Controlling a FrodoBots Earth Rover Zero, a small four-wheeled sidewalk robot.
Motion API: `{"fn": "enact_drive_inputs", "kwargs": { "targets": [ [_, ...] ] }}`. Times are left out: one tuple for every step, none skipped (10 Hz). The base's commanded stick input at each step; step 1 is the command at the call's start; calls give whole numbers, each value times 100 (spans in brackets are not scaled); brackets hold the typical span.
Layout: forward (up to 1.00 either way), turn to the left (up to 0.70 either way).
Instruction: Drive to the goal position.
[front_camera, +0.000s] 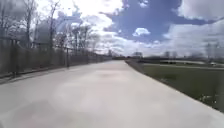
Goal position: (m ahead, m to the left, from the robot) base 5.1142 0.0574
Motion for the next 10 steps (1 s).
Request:
{"fn": "enact_drive_inputs", "kwargs": {
  "targets": [
    [100,0],
    [100,0],
    [100,0],
    [100,-15],
    [100,-27],
    [100,-11],
    [100,0],
    [100,0],
    [100,0],
    [100,0]
  ]
}}
